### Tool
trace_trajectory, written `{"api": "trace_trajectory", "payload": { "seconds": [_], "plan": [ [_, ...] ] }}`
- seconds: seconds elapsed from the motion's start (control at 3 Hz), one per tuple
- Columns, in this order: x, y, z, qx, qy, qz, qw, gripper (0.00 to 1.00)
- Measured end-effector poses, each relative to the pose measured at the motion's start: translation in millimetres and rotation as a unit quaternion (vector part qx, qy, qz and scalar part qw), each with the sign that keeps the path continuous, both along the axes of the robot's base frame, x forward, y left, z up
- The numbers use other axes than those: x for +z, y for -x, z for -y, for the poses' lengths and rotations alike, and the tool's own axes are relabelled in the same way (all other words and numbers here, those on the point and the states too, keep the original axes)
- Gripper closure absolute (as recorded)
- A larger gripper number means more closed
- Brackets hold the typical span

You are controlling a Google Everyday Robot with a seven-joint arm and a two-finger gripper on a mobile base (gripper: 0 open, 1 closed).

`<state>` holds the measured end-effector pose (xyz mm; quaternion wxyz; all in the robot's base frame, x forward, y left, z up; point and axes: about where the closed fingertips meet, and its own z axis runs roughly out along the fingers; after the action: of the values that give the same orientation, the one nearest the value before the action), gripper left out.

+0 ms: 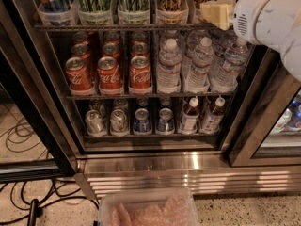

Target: Pick orange can from top shelf of fridge

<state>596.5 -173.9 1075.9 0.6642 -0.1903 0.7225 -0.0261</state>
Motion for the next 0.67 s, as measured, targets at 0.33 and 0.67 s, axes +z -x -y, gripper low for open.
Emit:
{"api": "trace_trajectory", "payload": {
  "seconds": [0.33, 0.67],
  "plan": [
    [1.6, -9.2, 1.3, -0.002, -0.003, 0.0, 1.0, 0.4],
    [2.5, -16.6, -7.8, 0.003, -0.005, -0.001, 1.0, 0.4]
  ]
}}
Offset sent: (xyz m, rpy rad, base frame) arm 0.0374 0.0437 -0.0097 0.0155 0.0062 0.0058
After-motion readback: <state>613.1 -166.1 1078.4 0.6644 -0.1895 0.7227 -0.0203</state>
